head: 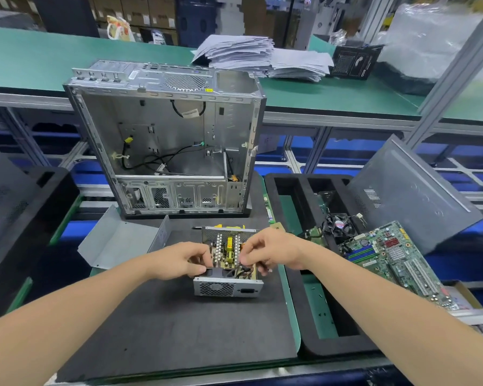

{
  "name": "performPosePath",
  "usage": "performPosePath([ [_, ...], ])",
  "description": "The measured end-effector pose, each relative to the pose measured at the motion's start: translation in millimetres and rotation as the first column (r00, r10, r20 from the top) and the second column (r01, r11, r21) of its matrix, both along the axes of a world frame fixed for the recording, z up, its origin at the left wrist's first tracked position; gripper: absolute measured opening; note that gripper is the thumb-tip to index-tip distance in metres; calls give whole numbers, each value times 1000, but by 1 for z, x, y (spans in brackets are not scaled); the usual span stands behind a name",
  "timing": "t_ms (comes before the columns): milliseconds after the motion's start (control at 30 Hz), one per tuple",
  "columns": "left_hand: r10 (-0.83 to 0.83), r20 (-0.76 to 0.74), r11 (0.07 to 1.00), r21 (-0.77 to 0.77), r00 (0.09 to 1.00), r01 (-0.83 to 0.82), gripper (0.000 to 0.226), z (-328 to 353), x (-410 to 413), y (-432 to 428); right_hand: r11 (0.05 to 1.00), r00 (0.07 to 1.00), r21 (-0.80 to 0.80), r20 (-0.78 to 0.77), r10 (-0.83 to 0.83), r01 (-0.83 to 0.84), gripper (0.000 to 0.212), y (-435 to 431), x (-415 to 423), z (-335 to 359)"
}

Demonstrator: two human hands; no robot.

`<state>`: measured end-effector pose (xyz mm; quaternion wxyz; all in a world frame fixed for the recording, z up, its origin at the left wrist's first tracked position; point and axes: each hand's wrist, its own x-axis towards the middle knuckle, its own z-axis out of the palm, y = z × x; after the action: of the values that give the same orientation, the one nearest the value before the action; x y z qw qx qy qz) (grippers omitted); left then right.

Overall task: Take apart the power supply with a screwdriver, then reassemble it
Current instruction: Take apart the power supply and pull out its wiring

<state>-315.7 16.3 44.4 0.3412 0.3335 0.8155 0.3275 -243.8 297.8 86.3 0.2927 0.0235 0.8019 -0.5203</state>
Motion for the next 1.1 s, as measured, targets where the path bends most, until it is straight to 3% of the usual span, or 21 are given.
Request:
performPosePath([
  [167,191,-52,972,149,980,-182,23,-4,4,-6,978,993,206,-111,38,-14,12,-17,-3,-5],
  [300,261,173,937,191,950,-292,19,4,1,5,946,981,316,-156,120,-65,13,-29,-6,-11],
  [500,302,412,858,274,859,-434,14,21,-1,18,996,997,76,-72,-37,42,14,-12,-15,-4],
  [567,224,472,854,326,853,-405,37,27,-3,15,997,995,6,-57,-78,78,14,-9,-14,-3],
  [733,257,190,883,353,948,-310,44,34,-10,19,991,991,-49,-47,-124,121,12,1,-9,-2],
  [933,187,71,928,315,980,-200,36,50,-21,25,993,991,43,-89,-103,107,12,16,-1,-4],
  [1100,62,-146,991,123,987,-44,43,59,-17,39,971,994,224,-86,-73,90,11,16,5,-11],
])
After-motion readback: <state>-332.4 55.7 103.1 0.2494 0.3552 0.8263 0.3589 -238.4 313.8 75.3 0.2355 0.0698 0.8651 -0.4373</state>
